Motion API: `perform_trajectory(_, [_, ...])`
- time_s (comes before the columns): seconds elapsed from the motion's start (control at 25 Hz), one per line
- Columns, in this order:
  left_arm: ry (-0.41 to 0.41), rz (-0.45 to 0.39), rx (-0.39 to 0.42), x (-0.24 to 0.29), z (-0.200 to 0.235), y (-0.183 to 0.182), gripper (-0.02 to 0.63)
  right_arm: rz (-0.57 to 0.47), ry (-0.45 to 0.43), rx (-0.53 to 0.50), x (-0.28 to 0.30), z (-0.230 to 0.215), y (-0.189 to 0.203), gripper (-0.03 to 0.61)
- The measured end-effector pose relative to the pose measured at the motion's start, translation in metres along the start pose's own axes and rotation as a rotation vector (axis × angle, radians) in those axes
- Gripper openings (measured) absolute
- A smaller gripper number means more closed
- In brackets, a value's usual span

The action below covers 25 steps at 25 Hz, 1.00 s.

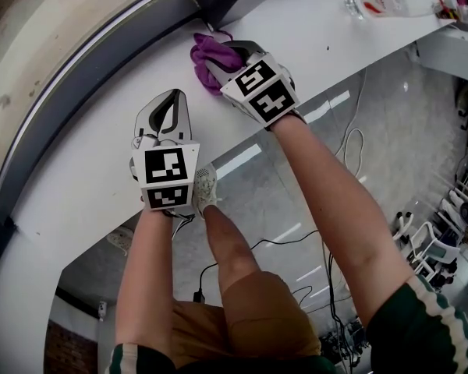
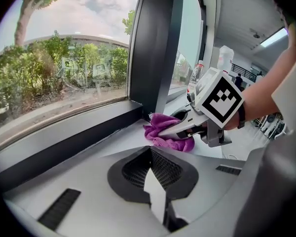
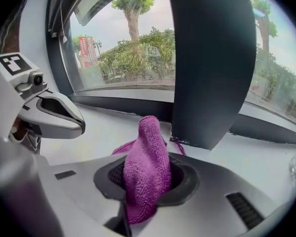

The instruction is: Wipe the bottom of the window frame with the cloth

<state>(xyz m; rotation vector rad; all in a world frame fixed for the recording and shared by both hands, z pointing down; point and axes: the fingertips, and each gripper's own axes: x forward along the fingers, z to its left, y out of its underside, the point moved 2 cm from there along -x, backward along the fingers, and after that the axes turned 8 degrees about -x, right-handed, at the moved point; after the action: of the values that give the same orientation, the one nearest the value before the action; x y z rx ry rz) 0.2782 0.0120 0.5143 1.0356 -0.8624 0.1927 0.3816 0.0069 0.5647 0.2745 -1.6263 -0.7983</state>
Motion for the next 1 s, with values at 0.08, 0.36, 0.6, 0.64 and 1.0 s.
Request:
perform_trajectory(0.08, [0.004, -0.001, -0.002, 0.000, -0.001, 0.000, 0.008, -0.013, 0.012, 0.012, -0.001, -0.001, -0.001, 0.097])
perform_trajectory(0.36, [0.017, 0.007, 0.001, -0.011, -0.006, 0.011, 0.008, -0.020, 0.053, 0.056, -0.005, 0.001, 0.004, 0.095])
perform_trajectory(0.6, [0.027, 0.013, 0.011, -0.025, -0.010, 0.013, 0.008, -0.026, 0.076, 0.079, -0.018, 0.010, 0.017, 0.095])
perform_trajectory(0.64, [0.031, 0.014, 0.014, -0.027, -0.011, 0.013, 0.008, -0.026, 0.081, 0.082, -0.021, 0.010, 0.020, 0.095])
perform_trajectory(1.0, [0.021, 0.013, 0.024, -0.041, -0.013, 0.027, 0.008, -0.030, 0.129, 0.091, -0.032, 0.021, 0.035, 0.095])
